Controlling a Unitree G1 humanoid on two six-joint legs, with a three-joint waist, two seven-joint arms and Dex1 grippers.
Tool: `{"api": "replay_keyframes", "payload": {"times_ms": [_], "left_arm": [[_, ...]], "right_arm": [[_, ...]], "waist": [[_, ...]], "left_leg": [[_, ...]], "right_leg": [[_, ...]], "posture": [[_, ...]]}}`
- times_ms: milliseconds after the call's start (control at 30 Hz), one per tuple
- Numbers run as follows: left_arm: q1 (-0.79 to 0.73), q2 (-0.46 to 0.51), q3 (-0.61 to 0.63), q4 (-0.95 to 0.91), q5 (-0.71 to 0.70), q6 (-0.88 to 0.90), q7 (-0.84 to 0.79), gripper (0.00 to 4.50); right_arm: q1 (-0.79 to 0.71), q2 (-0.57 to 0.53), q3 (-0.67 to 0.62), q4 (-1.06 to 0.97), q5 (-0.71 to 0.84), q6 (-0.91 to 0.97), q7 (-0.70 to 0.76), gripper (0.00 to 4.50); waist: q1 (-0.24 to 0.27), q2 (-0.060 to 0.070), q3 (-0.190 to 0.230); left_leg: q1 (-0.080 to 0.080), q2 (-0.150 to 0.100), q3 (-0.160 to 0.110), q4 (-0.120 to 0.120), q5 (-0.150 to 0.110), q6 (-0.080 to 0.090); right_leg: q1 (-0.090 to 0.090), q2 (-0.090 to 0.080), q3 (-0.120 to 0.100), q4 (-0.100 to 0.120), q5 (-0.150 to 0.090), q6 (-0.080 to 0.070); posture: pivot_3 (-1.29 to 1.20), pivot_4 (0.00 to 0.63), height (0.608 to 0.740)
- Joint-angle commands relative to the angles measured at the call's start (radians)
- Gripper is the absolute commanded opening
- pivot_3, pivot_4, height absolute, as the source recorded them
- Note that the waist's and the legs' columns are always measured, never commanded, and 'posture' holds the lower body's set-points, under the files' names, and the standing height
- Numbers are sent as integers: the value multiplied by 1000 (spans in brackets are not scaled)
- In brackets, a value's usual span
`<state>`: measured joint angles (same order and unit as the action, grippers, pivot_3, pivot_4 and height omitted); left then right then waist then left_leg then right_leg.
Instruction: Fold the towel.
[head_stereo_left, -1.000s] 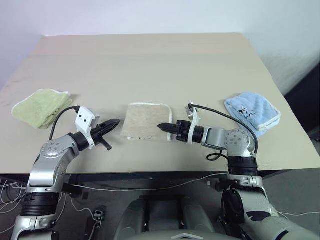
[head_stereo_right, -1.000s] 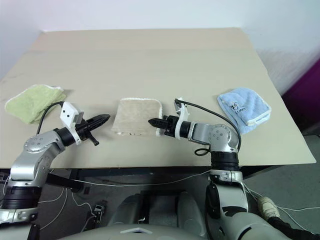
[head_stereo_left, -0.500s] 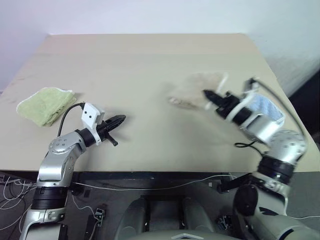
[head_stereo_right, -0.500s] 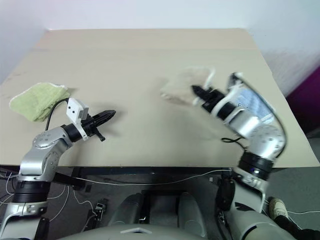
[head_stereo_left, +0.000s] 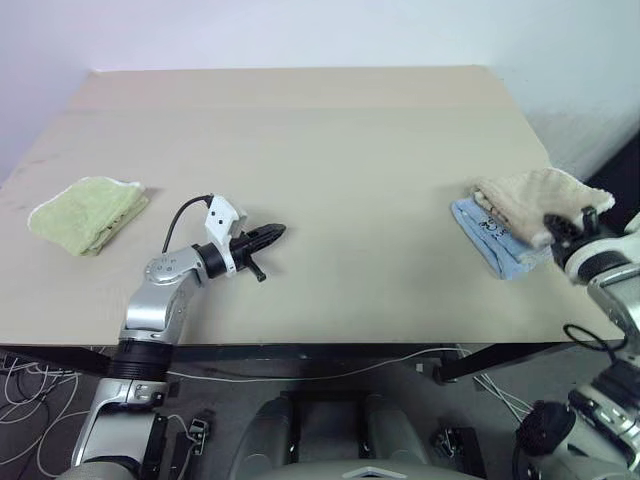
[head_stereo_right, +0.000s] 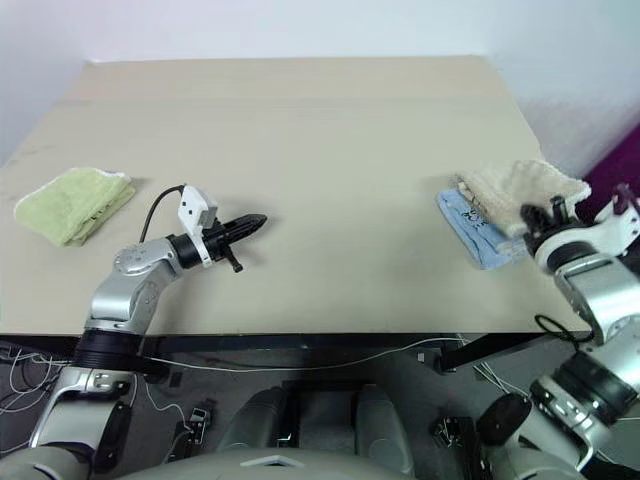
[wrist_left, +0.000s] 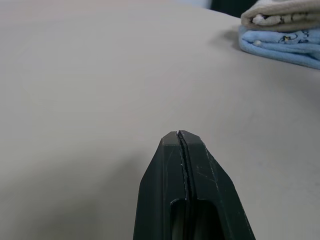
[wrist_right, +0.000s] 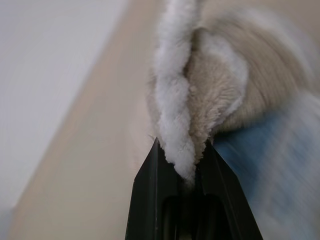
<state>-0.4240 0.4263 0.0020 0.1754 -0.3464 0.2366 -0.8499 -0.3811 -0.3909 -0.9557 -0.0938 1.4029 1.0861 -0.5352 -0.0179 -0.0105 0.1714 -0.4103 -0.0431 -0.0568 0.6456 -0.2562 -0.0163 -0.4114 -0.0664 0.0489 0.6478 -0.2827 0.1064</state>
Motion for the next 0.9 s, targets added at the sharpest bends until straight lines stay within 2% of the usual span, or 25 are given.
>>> {"api": "replay_keyframes", "payload": {"times_ms": [33,167,300,467,633,900], "left_arm": [[-11,-4,-4,-14,5,-27,-16,0],[-4,-7,-6,-19,7,-28,-17,0],[12,-4,0,-32,1,-20,-21,0],[27,-2,4,-41,-4,-13,-22,0],[23,-5,1,-33,-5,-11,-27,0],[14,-3,16,-4,5,-21,-8,0]], "right_arm": [[30,-18,14,-64,91,-62,-82,14],[62,-41,48,-61,135,-118,-100,14],[82,-58,86,-67,199,-166,-99,1162],[119,-80,117,-91,230,-229,-97,2828],[174,-111,138,-137,169,-294,-87,4490],[216,-202,137,-160,-17,-412,-12,4490]], "waist": [[1,0,0],[2,0,0],[2,0,0],[4,0,0],[5,0,0],[5,0,0]], "left_leg": [[0,0,0,0,0,0],[0,0,0,0,0,0],[0,0,0,1,0,0],[0,0,0,1,0,0],[0,0,0,1,0,0],[1,0,0,1,0,1]], "right_leg": [[0,0,0,0,0,0],[1,1,0,0,0,0],[1,1,0,0,0,0],[1,1,0,0,0,0],[1,1,0,0,0,0],[1,1,0,-1,0,0]], "posture": [[0,150,740],[0,150,740],[0,150,740],[0,150,740],[0,150,740],[0,150,740]]}}
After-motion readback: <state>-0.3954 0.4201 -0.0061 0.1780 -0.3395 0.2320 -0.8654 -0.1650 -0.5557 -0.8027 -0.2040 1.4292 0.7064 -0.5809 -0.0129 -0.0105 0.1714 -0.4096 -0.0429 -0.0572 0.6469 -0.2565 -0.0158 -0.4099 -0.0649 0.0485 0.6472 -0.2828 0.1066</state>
